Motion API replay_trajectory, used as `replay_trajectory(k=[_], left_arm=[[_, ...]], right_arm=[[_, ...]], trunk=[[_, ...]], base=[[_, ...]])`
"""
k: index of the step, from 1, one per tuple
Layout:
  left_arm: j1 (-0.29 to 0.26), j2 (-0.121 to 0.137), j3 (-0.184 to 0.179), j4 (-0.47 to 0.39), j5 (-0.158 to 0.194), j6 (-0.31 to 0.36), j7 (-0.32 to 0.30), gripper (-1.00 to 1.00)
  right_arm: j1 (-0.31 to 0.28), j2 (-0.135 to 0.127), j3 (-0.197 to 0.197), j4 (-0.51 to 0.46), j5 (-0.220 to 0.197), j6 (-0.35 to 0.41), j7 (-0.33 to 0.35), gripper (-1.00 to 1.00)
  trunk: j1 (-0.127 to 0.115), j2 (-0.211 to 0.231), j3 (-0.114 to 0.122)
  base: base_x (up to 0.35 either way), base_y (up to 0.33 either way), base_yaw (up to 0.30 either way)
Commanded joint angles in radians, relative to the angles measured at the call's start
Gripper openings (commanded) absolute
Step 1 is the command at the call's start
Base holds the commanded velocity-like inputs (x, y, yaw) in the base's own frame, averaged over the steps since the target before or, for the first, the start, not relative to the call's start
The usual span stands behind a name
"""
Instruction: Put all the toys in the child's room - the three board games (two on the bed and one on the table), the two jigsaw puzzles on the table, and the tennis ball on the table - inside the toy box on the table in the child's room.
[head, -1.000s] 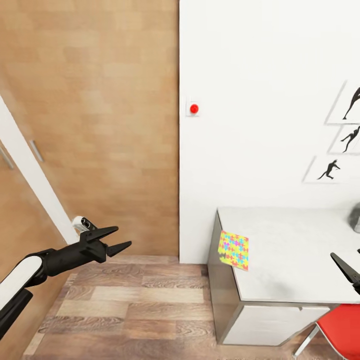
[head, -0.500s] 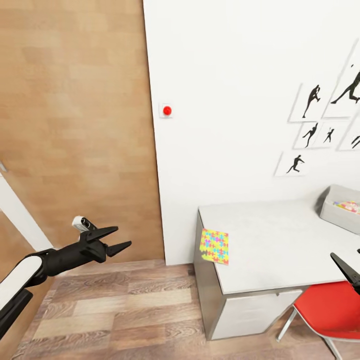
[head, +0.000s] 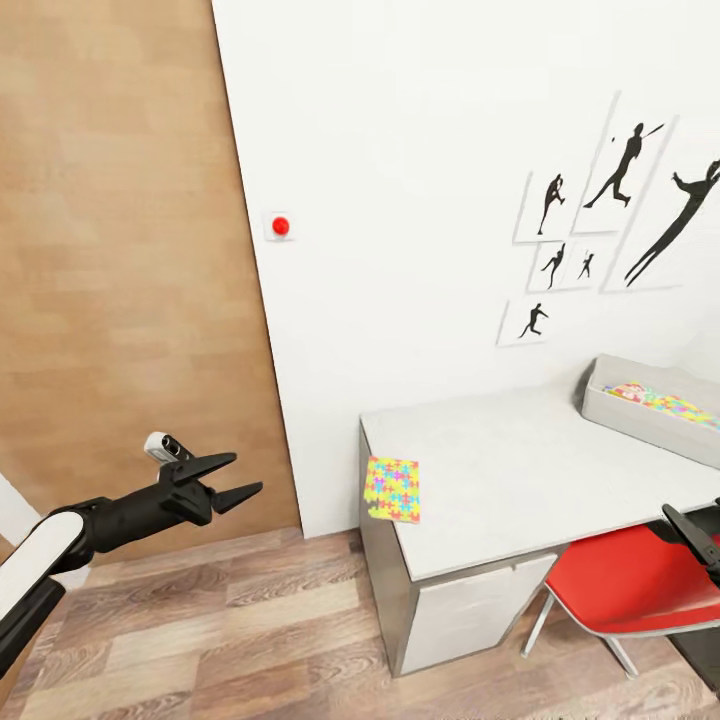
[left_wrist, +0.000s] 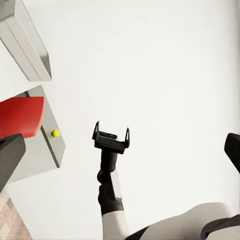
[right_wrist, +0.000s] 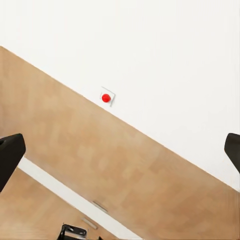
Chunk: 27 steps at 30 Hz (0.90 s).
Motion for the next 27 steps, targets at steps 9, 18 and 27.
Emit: replay_trajectory(k=[9,18,27], left_arm=[[-0.001,0.001,-0.002,0.001,-0.004,0.001,-0.007,1.00],[-0.001,0.001,-0.002,0.001,-0.004,0.001,-0.007,1.00],[-0.001,0.001,-0.001,0.002,-0.006,0.001,-0.007,1.00]], right_arm=[[-0.001,0.000,0.003,0.000,0.007,-0.019,0.003,1.00],[-0.001,0.000,0.020,0.000,0.011,-0.022,0.003,1.00],[-0.001,0.000,0.022,-0.001,0.011,-0.022,0.003,1.00]], trunk=[[0.001,-0.002,0.003],[0.001,-0.002,0.009],[0.001,-0.002,0.011]], base=[[0.000,0.000,-0.265],[0.000,0.000,-0.265],[0.164,0.024,-0.150]])
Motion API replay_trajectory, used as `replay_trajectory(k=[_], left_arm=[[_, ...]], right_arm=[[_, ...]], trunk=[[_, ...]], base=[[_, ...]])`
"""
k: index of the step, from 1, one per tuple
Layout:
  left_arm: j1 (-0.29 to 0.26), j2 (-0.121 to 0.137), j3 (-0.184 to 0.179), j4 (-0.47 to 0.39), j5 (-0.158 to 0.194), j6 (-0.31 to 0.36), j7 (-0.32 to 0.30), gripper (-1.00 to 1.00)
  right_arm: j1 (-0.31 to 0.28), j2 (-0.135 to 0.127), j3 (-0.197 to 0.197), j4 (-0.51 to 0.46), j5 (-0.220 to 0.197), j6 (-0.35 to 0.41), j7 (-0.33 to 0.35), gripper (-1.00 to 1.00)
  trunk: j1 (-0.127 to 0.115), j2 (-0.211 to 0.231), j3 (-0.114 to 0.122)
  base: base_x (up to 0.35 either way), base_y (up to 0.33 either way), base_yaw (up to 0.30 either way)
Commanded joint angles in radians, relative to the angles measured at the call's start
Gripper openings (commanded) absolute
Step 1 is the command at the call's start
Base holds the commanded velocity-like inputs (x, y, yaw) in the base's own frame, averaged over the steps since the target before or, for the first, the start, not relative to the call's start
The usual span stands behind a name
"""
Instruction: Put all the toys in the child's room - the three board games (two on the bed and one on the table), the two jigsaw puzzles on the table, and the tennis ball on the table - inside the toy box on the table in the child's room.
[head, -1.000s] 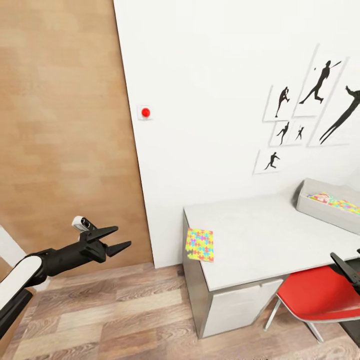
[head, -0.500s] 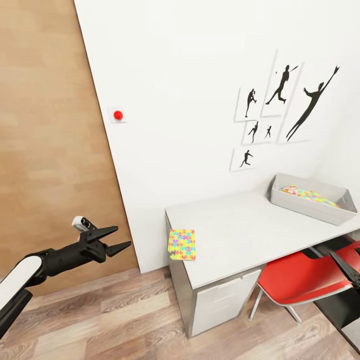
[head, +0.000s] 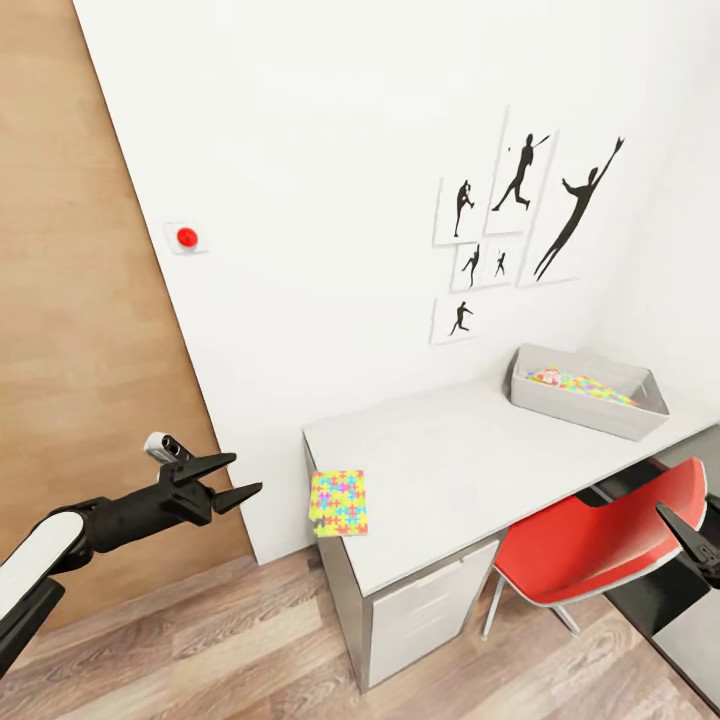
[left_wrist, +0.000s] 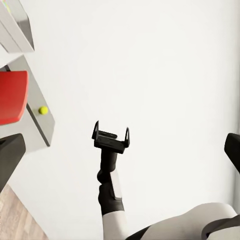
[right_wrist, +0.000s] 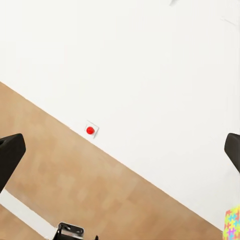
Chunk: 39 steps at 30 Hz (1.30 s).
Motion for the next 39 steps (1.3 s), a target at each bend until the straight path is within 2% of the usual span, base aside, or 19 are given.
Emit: replay_trajectory(k=[1,8,18,33,37,39], left_arm=[[-0.001,0.001,-0.002,0.001,-0.004,0.001,-0.007,1.00],[-0.001,0.000,-0.002,0.001,-0.004,0.001,-0.007,1.00],[-0.001,0.001,-0.002,0.001,-0.004,0.001,-0.007,1.00],[-0.001,0.001,-0.001,0.001,-0.006,0.001,-0.004,1.00],[-0.001,0.001,0.002,0.001,-0.023,0.000,-0.003,1.00],[-0.001,0.000,0.005,0.002,-0.048,-0.001,-0.002,1.00]], right_arm=[[-0.001,0.000,-0.001,0.000,0.001,0.004,0.002,1.00],[-0.001,-0.001,0.000,0.000,0.002,-0.005,0.000,1.00],[-0.001,-0.001,0.032,0.001,0.002,-0.024,-0.003,1.00],[-0.001,-0.001,0.030,0.001,0.003,-0.040,-0.012,1.00],[-0.001,-0.002,0.029,0.001,0.003,-0.041,-0.019,1.00],[-0.001,-0.003,0.030,-0.001,0.003,-0.040,-0.038,1.00]], trunk=[[0.001,-0.002,-0.002],[0.001,-0.002,-0.002],[0.001,-0.002,-0.002],[0.001,-0.002,-0.002],[0.001,-0.002,-0.002],[0.001,-0.002,-0.002]], base=[[0.151,0.018,-0.025],[0.053,0.006,-0.009],[0.004,0.000,-0.001],[0.000,0.000,0.000],[0.000,0.000,0.000],[0.000,0.000,0.000]])
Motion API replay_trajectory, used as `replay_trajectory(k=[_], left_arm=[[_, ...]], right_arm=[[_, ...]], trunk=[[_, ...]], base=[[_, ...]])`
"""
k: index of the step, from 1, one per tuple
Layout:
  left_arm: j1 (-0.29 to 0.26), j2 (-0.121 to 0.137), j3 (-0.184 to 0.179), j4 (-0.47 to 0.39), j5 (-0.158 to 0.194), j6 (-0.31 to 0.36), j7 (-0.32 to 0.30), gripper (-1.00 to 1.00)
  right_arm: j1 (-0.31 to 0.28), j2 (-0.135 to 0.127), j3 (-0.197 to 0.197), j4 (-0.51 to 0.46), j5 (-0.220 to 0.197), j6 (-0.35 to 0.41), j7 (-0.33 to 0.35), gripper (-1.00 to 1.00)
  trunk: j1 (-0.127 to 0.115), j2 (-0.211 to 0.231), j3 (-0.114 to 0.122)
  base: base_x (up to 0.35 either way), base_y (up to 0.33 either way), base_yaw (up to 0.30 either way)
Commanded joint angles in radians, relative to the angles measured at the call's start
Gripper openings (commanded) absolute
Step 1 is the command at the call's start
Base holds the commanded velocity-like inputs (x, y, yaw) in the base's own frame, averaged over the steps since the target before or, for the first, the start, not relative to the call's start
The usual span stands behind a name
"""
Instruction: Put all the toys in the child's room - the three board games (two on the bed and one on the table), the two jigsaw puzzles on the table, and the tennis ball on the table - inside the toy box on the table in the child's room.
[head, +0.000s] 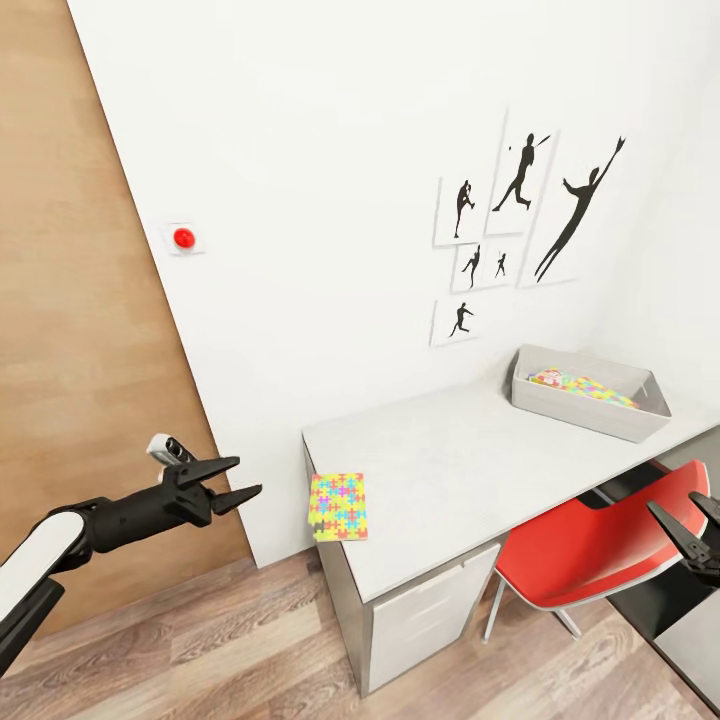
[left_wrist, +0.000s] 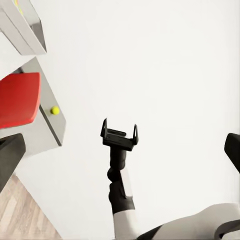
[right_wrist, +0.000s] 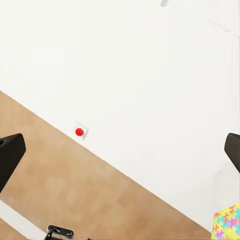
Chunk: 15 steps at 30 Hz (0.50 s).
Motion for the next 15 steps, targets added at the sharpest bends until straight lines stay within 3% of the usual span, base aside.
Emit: replay_trajectory(k=[1,4,6,7,9,11,14,15], left_arm=[[-0.001,0.000,0.000,0.001,-0.028,0.000,-0.006,1.00],[-0.002,-0.001,0.003,0.006,-0.090,-0.003,0.007,1.00],[-0.003,-0.018,0.004,0.017,-0.157,-0.016,0.047,1.00],[-0.004,-0.026,0.004,0.022,-0.171,-0.020,0.062,1.00],[-0.011,-0.059,0.005,0.041,-0.202,-0.028,0.118,1.00],[-0.038,-0.117,0.004,0.086,-0.223,-0.034,0.224,1.00],[-0.078,-0.184,0.004,0.162,-0.232,-0.038,0.354,1.00],[-0.098,-0.219,0.004,0.212,-0.235,-0.039,0.421,1.00]], right_arm=[[-0.001,0.000,0.000,-0.002,0.000,0.008,-0.019,1.00],[-0.001,0.000,0.002,-0.003,-0.002,0.014,-0.066,1.00],[-0.001,-0.002,0.028,-0.004,-0.002,0.017,-0.102,1.00],[-0.001,-0.004,0.041,-0.004,-0.002,0.018,-0.108,1.00],[-0.001,-0.009,0.088,-0.004,-0.002,0.020,-0.121,1.00],[-0.005,-0.013,0.161,-0.005,-0.002,0.024,-0.132,1.00],[-0.020,-0.015,0.238,-0.005,-0.001,0.026,-0.159,1.00],[-0.033,-0.016,0.278,-0.005,-0.001,0.028,-0.187,1.00]], trunk=[[0.001,-0.002,-0.002],[0.001,-0.002,-0.002],[0.001,-0.002,-0.002],[0.001,-0.002,-0.002],[0.001,-0.002,-0.002],[0.001,-0.002,-0.002],[0.001,-0.002,-0.002],[0.001,-0.002,-0.002]], base=[[0.000,0.000,0.000],[0.000,0.000,0.000],[0.000,0.000,0.000],[0.000,0.000,0.000],[0.000,0.000,0.000],[0.000,0.000,0.000],[0.000,0.000,0.000],[0.000,0.000,0.000]])
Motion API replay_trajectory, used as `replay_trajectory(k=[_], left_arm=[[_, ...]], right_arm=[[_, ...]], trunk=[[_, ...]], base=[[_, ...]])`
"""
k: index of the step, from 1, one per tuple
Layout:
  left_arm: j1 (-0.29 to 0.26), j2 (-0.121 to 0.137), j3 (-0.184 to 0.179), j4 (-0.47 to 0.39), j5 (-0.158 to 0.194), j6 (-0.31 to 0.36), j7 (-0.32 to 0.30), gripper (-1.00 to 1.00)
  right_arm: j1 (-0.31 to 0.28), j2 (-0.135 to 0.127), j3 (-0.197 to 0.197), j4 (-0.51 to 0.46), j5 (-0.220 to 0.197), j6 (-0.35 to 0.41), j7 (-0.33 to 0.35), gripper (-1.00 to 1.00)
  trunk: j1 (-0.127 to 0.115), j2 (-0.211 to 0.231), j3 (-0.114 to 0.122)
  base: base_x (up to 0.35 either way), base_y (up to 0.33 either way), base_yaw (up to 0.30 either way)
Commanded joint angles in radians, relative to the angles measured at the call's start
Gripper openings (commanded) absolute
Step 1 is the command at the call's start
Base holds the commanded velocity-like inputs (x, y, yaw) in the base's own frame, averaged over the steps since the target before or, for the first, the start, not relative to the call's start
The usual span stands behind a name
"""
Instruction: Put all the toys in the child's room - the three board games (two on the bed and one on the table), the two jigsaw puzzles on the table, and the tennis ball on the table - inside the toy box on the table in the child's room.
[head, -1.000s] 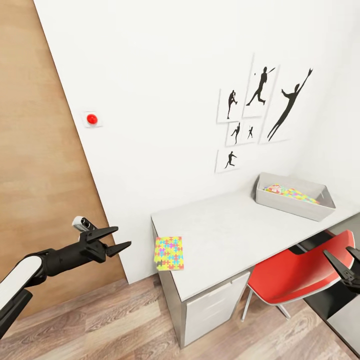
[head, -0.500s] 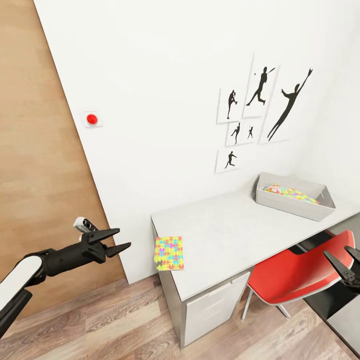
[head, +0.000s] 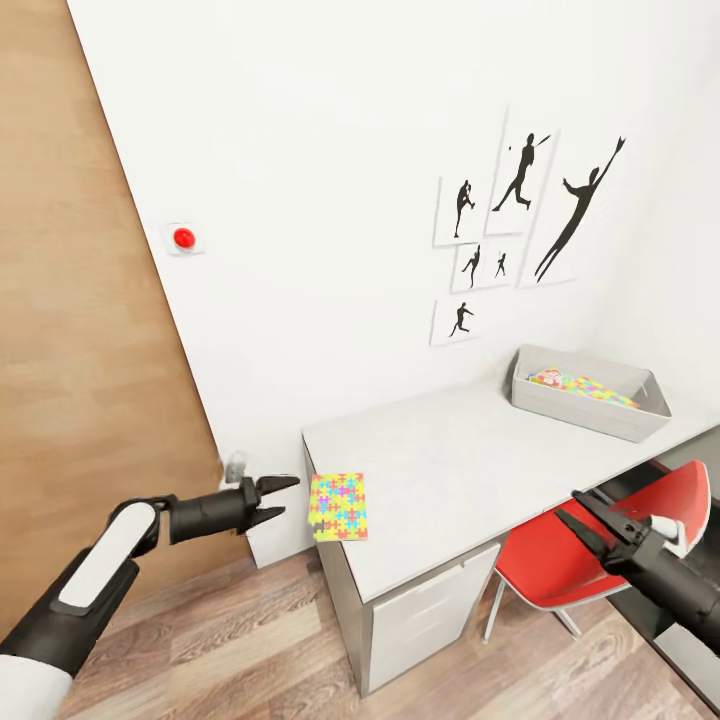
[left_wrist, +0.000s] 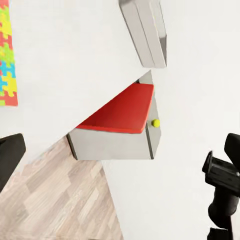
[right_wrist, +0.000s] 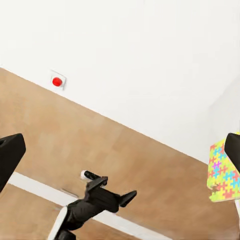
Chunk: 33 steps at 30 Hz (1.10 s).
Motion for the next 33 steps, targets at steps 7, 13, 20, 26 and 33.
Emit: replay_trajectory(k=[7,13,20,26,33], left_arm=[[-0.093,-0.105,-0.003,0.226,-0.032,-0.004,0.168,1.00],[-0.103,-0.111,-0.003,0.252,-0.062,-0.005,0.180,1.00],[-0.106,-0.113,-0.002,0.257,-0.069,-0.006,0.183,1.00],[-0.107,-0.111,-0.001,0.257,-0.069,-0.006,0.182,1.00],[-0.107,-0.100,0.009,0.257,-0.066,-0.001,0.169,1.00]], right_arm=[[-0.090,0.017,0.267,0.000,0.000,0.038,-0.212,1.00],[-0.129,0.020,0.390,-0.001,0.000,0.041,-0.249,1.00],[-0.153,0.070,0.427,-0.002,-0.002,0.045,-0.248,1.00],[-0.156,0.094,0.436,-0.002,-0.002,0.042,-0.244,1.00],[-0.148,0.089,0.368,-0.002,-0.006,0.036,-0.194,1.00]], trunk=[[0.000,-0.002,-0.002],[0.000,-0.002,-0.002],[0.000,-0.002,-0.002],[0.000,-0.002,-0.002],[0.000,-0.002,-0.002]], base=[[0.000,0.000,0.000],[0.000,0.000,0.000],[0.000,0.000,0.000],[0.000,0.000,0.000],[0.000,0.000,0.000]])
